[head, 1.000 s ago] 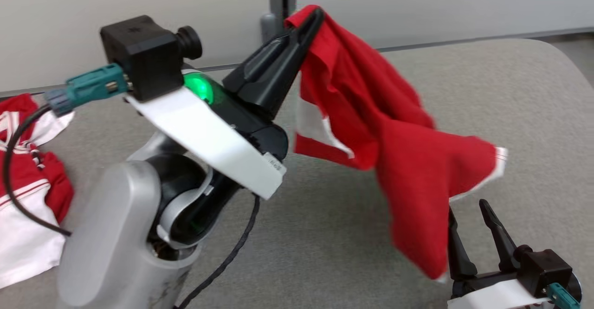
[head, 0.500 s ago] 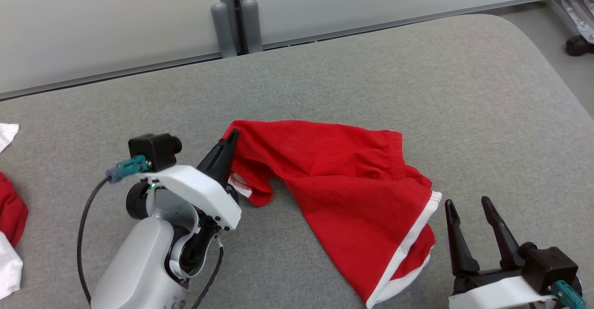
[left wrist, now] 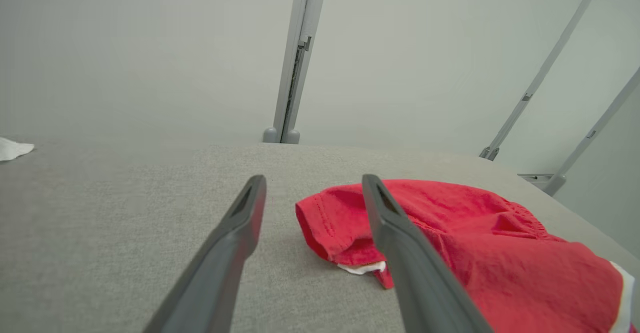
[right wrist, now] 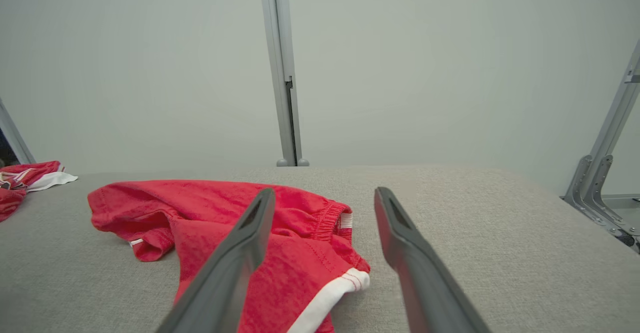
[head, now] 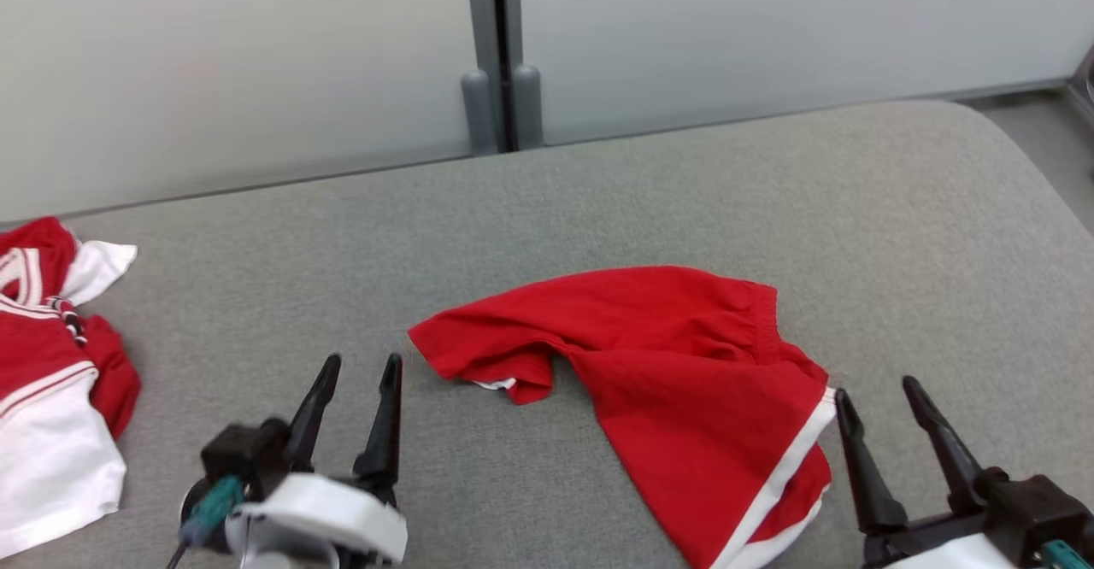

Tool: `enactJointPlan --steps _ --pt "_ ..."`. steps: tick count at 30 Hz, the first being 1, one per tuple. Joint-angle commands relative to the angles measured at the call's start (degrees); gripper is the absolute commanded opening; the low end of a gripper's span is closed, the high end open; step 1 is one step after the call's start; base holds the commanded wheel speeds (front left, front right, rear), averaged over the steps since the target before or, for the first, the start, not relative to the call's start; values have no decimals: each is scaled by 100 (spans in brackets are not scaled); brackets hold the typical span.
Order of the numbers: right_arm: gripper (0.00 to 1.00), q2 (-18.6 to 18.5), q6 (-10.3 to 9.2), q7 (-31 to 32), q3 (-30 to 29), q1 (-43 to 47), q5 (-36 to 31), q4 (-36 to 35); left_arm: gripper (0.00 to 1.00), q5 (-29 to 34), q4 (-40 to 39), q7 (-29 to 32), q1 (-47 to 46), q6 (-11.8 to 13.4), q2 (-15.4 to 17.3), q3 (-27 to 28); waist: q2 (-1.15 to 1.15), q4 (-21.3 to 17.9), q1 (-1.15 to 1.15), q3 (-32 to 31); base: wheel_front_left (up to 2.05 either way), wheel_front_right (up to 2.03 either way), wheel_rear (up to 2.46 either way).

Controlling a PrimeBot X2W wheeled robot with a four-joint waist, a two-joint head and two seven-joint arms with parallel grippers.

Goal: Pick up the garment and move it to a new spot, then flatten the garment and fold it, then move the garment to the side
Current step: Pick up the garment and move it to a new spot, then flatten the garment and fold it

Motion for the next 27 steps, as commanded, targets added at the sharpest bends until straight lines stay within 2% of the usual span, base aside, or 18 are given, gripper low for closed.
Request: enactJointPlan --steps 1,3,5,10,18,27 --pt "100 -67 1 -29 -64 86 -31 -65 100 172 -221 -34 172 55 10 122 0 189 0 -215 0 0 0" --pt "100 -124 1 -28 -175 181 -50 -135 100 463 -661 -22 648 175 -80 403 0 320 0 -301 0 0 0" --pt "100 -207 1 -28 -304 356 -76 -191 100 1083 -1102 -23 1281 292 -155 686 0 517 0 -444 0 0 0" --pt "100 -244 1 -28 -459 590 -78 -187 100 1830 -1549 -24 1972 355 -304 1071 0 767 0 -633 0 0 0" --pt "100 -105 1 -29 -727 895 -118 -75 100 2290 -1694 -25 2566 29 -457 1561 0 943 0 -836 0 0 0" --pt "100 -11 1 -28 -716 931 -119 19 100 2432 -1688 -26 2539 -219 -545 1845 0 917 0 -813 0 0 0"
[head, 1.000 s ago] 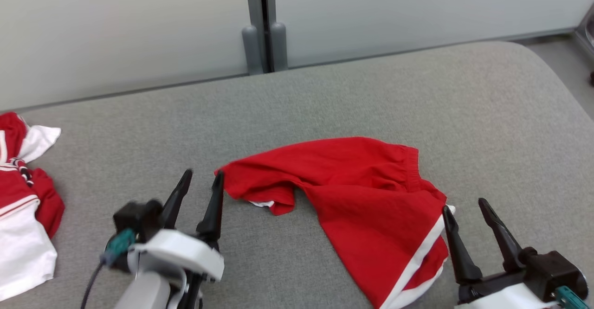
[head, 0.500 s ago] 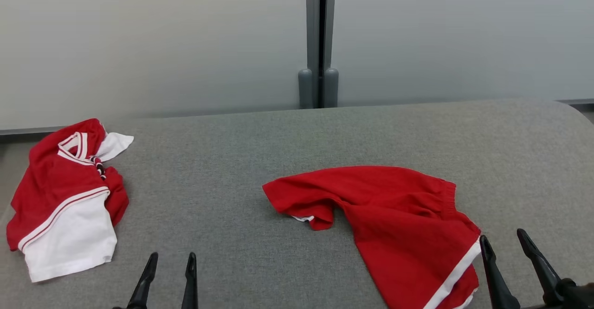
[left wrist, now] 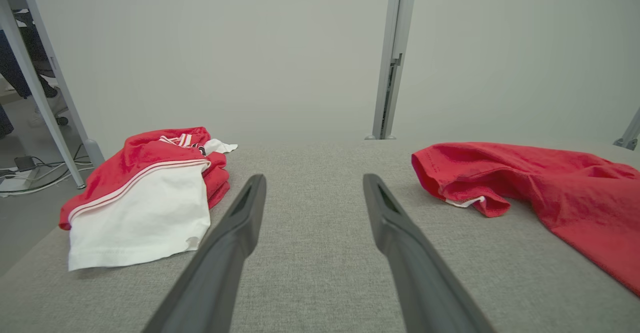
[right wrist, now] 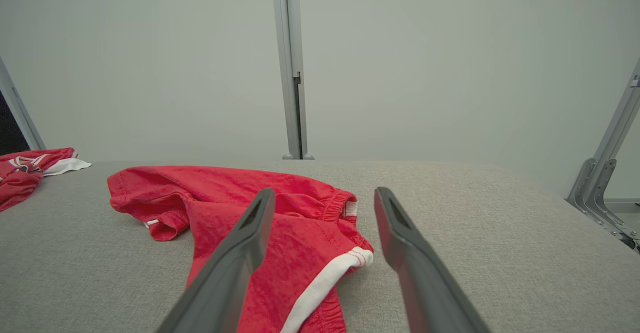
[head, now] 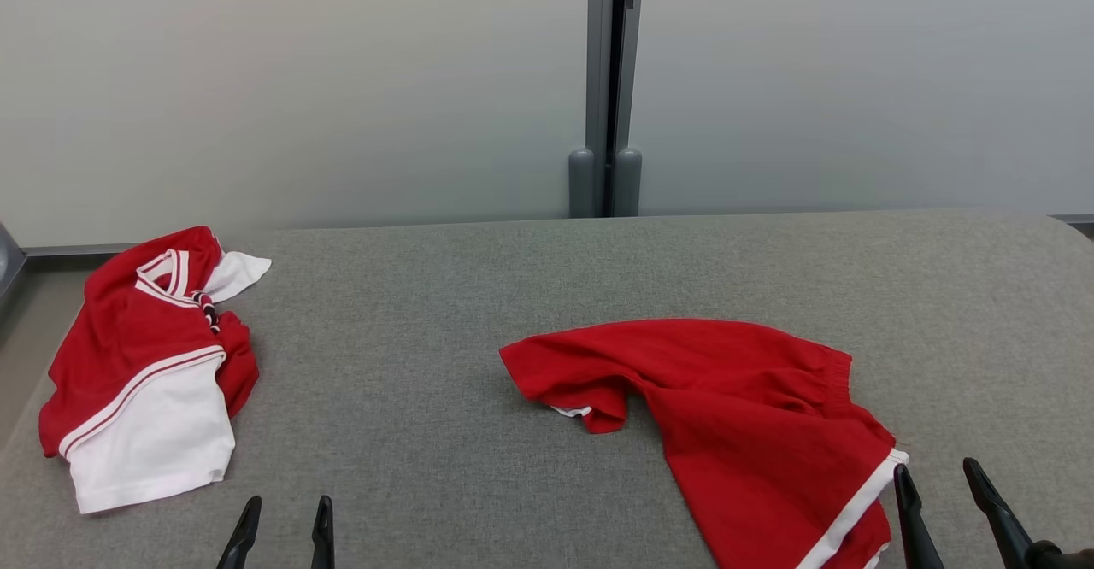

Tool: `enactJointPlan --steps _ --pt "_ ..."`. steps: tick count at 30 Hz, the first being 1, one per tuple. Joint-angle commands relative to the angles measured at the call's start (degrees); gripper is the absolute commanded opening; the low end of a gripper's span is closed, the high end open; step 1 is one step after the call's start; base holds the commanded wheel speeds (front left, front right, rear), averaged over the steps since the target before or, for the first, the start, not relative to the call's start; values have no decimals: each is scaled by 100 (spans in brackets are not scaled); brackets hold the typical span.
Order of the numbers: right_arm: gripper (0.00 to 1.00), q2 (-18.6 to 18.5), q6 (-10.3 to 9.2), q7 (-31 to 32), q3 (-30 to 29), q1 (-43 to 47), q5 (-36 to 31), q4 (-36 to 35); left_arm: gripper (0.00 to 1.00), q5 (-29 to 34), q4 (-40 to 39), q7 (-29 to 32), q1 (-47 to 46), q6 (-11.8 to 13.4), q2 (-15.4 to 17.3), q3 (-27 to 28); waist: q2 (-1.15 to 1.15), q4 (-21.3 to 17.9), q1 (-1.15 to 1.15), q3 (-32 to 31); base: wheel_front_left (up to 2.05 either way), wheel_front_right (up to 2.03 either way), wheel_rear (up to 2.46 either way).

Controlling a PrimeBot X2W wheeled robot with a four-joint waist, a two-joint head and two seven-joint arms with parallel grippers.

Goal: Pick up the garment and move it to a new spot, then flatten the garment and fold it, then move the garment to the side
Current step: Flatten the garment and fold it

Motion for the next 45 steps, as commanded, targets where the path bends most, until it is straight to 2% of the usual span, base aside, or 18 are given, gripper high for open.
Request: enactJointPlan --steps 1,12,18,22,28,35,39,45 --pt "100 -10 1 -28 -17 17 -11 7 100 34 7 -1 -60 -46 8 29 0 -14 0 10 0 0 0" --pt "100 47 1 -28 41 -132 -10 21 100 128 -10 -1 -226 -176 -19 126 0 -136 0 102 0 0 0" --pt "100 20 1 -28 13 -200 -16 -34 100 35 -211 -1 -454 -260 -23 -199 0 -333 0 217 0 0 0" --pt "100 11 1 -28 -51 -273 -12 -51 100 50 -236 -1 -776 -324 -25 -814 0 -533 0 336 0 0 0" --pt "100 44 1 -28 -54 -423 -14 -66 100 -72 144 -1 -1683 -380 -19 -2092 0 -895 0 636 0 0 0" --pt "100 118 1 -28 45 -912 40 -161 100 -32 865 321 -3259 -491 -15 -3391 0 -1456 0 1471 0 0 0" --pt "100 151 1 -28 64 -1137 103 -144 100 -83 1239 573 -4019 -537 -16 -3926 0 -1775 0 1848 0 0 0" --pt "100 163 1 -28 120 -1245 280 -95 100 -260 1659 826 -4683 -568 -14 -4464 0 -2128 0 2084 0 0 0"
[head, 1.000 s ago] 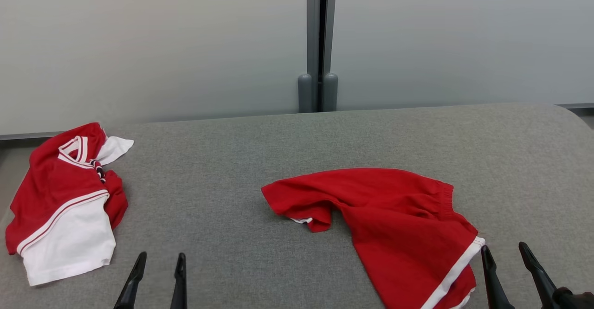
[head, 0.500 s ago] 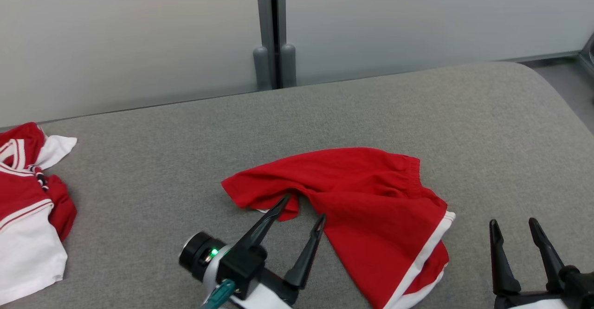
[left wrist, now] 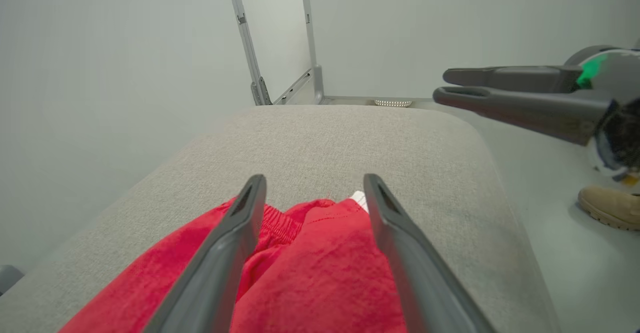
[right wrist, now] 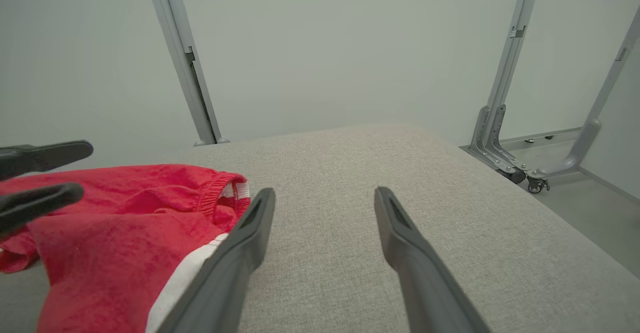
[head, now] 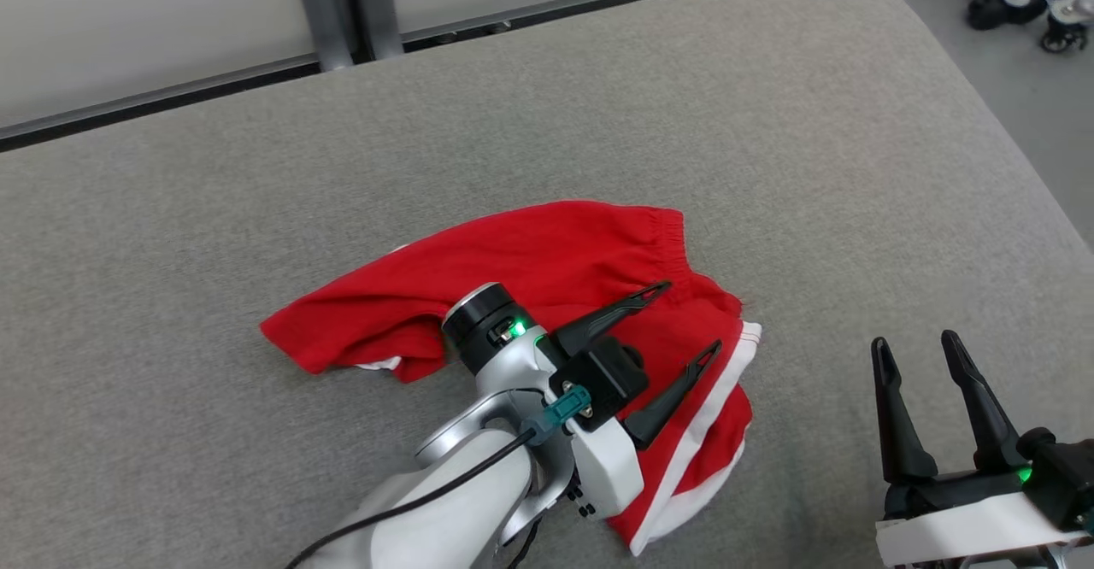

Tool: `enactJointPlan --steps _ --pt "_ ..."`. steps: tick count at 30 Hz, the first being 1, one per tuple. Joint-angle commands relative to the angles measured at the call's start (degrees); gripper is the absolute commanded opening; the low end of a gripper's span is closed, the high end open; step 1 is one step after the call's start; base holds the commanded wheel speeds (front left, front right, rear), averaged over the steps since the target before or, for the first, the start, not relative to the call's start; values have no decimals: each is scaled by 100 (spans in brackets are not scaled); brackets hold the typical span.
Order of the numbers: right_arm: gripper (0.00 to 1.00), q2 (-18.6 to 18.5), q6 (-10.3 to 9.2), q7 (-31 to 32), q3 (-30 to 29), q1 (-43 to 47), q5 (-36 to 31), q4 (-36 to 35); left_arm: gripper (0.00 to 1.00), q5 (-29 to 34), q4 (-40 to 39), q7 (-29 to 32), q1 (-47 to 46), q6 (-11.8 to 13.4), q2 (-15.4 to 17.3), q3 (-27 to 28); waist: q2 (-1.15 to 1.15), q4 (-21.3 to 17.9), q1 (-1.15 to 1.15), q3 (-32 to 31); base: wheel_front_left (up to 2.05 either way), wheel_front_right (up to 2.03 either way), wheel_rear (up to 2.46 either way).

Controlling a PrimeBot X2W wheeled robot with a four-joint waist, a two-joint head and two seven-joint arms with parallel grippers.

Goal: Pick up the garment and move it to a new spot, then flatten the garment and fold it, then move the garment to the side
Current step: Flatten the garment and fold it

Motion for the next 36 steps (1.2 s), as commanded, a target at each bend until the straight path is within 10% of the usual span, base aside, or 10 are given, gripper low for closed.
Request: enactJointPlan --steps 1,10,13,24,32,36 --pt "100 -13 1 -28 2 -56 48 15 100 -35 64 32 -124 -14 35 -38 0 -299 0 238 0 0 0" --pt "100 -11 1 -28 5 -16 193 16 100 -230 920 863 -478 25 113 -210 0 -621 0 246 0 0 0" --pt "100 -11 1 -28 -35 72 199 25 0 -327 1014 1109 -477 10 123 -257 0 -584 0 181 0 0 0" --pt "100 -17 1 -28 -241 298 56 11 0 -837 -71 375 156 248 264 -5 0 15 0 -316 0 0 0" --pt "100 -16 1 -28 -396 720 -106 9 0 -1527 -1438 -787 2384 821 1128 886 0 973 0 -845 0 0 0" --pt "100 -15 1 -28 -407 777 -175 -10 34 -1500 -1750 -848 3095 598 1055 1477 0 1411 0 -942 0 0 0"
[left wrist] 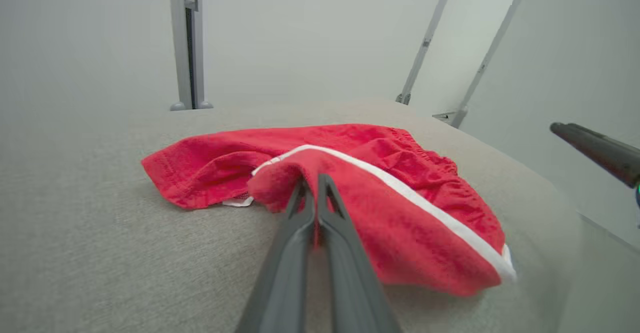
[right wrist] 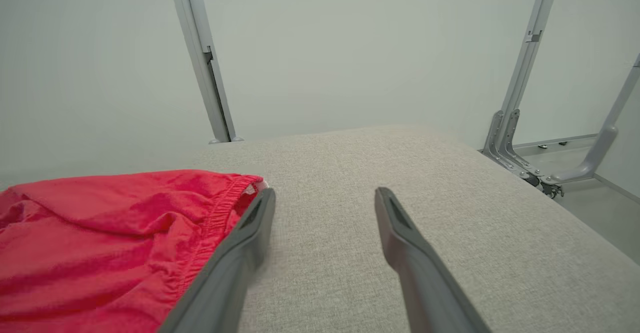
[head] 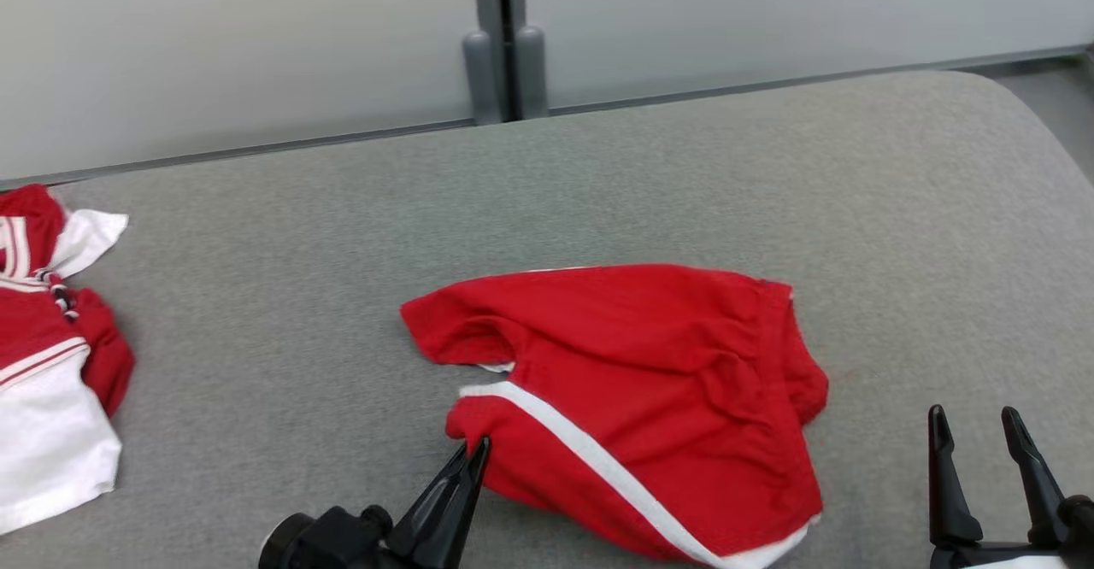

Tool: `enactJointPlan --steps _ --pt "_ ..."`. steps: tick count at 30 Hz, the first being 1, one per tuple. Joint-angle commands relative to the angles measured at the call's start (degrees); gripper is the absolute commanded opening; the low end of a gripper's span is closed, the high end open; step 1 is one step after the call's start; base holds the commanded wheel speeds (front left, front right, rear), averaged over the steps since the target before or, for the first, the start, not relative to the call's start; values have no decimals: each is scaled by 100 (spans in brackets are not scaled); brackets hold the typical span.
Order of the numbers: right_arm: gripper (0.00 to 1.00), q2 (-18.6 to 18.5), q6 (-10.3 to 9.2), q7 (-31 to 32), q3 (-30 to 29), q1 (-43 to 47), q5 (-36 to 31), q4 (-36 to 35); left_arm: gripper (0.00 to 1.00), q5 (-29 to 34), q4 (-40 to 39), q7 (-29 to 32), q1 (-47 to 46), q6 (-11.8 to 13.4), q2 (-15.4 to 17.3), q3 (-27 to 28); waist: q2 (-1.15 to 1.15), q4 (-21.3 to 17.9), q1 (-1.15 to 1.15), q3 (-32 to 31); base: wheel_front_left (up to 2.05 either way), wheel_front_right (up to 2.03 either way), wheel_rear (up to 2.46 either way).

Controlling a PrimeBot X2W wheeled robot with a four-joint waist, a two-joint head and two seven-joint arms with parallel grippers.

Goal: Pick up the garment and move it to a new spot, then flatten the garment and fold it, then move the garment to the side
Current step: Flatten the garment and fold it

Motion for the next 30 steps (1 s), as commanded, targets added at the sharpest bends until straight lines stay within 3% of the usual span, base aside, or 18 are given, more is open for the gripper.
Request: enactJointPlan --steps 1,2,3,4,9,19,24,30 --pt "100 -24 1 -28 14 61 -58 -4 55 216 -233 -30 256 -190 -185 397 0 537 0 -234 0 0 0" --pt "100 -25 1 -29 20 67 -92 -1 88 269 -256 -32 452 -266 -305 579 0 624 0 -256 0 0 0" --pt "100 -25 1 -29 20 67 -92 -1 88 269 -256 -32 452 -266 -305 579 0 624 0 -256 0 0 0" --pt "100 -28 1 -28 29 70 -116 4 100 396 -243 -25 587 -349 -396 717 0 697 0 -281 0 0 0" --pt "100 -64 1 -28 43 157 -161 30 100 729 -51 -23 1226 -604 -819 1352 0 888 0 -437 0 0 0" --pt "100 -138 1 -29 9 400 -117 -10 100 1021 -177 -24 2052 -670 -1109 2724 0 913 0 -741 0 0 0" --pt "100 -137 1 -28 -50 474 -133 -48 100 1172 -551 -24 1973 -463 -1150 3208 0 873 0 -872 0 0 0" --pt "100 -112 1 -28 -144 649 -160 -60 100 1354 -651 -25 2061 -253 -1153 3376 0 858 0 -1068 0 0 0"
